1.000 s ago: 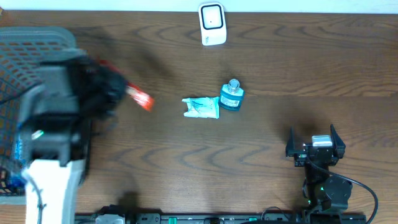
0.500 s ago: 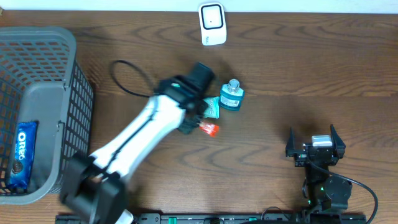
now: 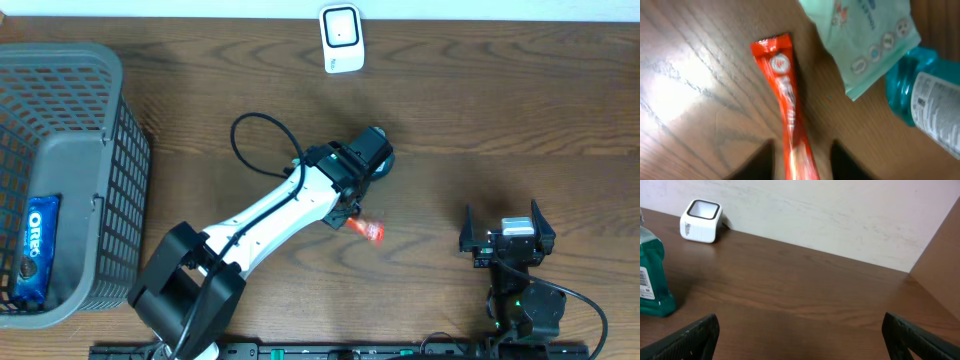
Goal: Scan the item barcode
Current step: 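Lift the Nescafe stick and carry it to the scanner, then release the Nescafe stick onto the table in front of the scanner, then move the left gripper into the basket and grasp the blue Oreo pack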
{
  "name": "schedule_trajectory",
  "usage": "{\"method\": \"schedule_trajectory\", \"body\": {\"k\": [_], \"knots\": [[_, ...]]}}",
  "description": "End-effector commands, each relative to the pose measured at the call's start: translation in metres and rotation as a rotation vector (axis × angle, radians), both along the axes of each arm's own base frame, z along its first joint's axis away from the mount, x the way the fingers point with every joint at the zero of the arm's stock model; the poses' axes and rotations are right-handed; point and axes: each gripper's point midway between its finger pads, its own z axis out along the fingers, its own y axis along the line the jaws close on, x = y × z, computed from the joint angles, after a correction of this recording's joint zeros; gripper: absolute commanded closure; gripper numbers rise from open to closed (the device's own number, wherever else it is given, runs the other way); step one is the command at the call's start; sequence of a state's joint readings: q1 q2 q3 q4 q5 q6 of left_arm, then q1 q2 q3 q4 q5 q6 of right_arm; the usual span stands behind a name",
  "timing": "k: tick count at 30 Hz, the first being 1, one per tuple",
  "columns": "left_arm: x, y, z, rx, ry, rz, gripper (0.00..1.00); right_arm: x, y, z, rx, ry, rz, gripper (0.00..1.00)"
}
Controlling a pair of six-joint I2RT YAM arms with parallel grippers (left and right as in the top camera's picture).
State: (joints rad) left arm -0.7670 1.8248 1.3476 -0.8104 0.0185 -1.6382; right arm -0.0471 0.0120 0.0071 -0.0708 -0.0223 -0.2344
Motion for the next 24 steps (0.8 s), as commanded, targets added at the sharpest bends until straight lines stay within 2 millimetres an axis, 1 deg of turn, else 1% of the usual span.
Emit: {"method": "schedule_trajectory", "body": {"k": [1, 3, 5, 6, 8, 9, 11, 12, 13, 14, 15, 16, 17, 19, 20, 22, 24], "knots": [[0.015, 0.014, 0.027, 0.064, -0.133, -0.09, 0.34, 0.0, 0.0, 0.0, 0.013, 0.0, -0.004, 0.01], [0.018, 0.019, 0.042, 0.069, -0.177, -0.11, 0.32, 0.0, 0.0, 0.0, 0.013, 0.0, -0.004, 0.01], [0.026, 0.026, 0.065, 0.091, -0.258, -0.15, 0.3, 0.0, 0.0, 0.0, 0.013, 0.0, -0.004, 0.01], [0.031, 0.031, 0.078, 0.11, -0.306, -0.171, 0.3, 0.0, 0.0, 0.0, 0.013, 0.0, -0.004, 0.01], [0.041, 0.05, 0.116, 0.17, -0.421, -0.215, 0.28, 0.0, 0.0, 0.0, 0.013, 0.0, -0.004, 0.01], [0.043, 0.061, 0.133, 0.199, -0.463, -0.213, 0.23, 0.0, 0.0, 0.0, 0.013, 0.0, -0.004, 0.01], [0.047, 0.096, 0.175, 0.274, -0.554, -0.191, 0.15, 0.0, 0.0, 0.0, 0.013, 0.0, -0.004, 0.01], [0.046, 0.116, 0.196, 0.307, -0.593, -0.171, 0.12, 0.0, 0.0, 0.0, 0.013, 0.0, -0.004, 0.01], [0.046, 0.132, 0.212, 0.328, -0.62, -0.154, 0.12, 0.0, 0.0, 0.0, 0.013, 0.0, -0.004, 0.01], [0.045, 0.151, 0.231, 0.349, -0.653, -0.136, 0.09, 0.0, 0.0, 0.0, 0.013, 0.0, -0.004, 0.01], [0.044, 0.17, 0.249, 0.375, -0.688, -0.136, 0.02, 0.0, 0.0, 0.0, 0.013, 0.0, -0.004, 0.01], [0.043, 0.186, 0.262, 0.402, -0.713, -0.131, 0.02, 0.0, 0.0, 0.0, 0.013, 0.0, -0.004, 0.01], [0.04, 0.208, 0.277, 0.435, -0.739, -0.111, 0.02, 0.0, 0.0, 0.0, 0.013, 0.0, -0.004, 0.01], [0.031, 0.248, 0.296, 0.497, -0.764, -0.04, 0.02, 0.0, 0.0, 0.0, 0.013, 0.0, -0.004, 0.01], [0.024, 0.273, 0.304, 0.541, -0.765, 0.011, 0.02, 0.0, 0.0, 0.0, 0.013, 0.0, -0.004, 0.01], [0.008, 0.315, 0.312, 0.615, -0.744, 0.097, 0.02, 0.0, 0.0, 0.0, 0.013, 0.0, -0.004, 0.01], [-0.012, 0.352, 0.312, 0.68, -0.689, 0.195, 0.02, 0.0, 0.0, 0.0, 0.013, 0.0, -0.004, 0.01]]}}
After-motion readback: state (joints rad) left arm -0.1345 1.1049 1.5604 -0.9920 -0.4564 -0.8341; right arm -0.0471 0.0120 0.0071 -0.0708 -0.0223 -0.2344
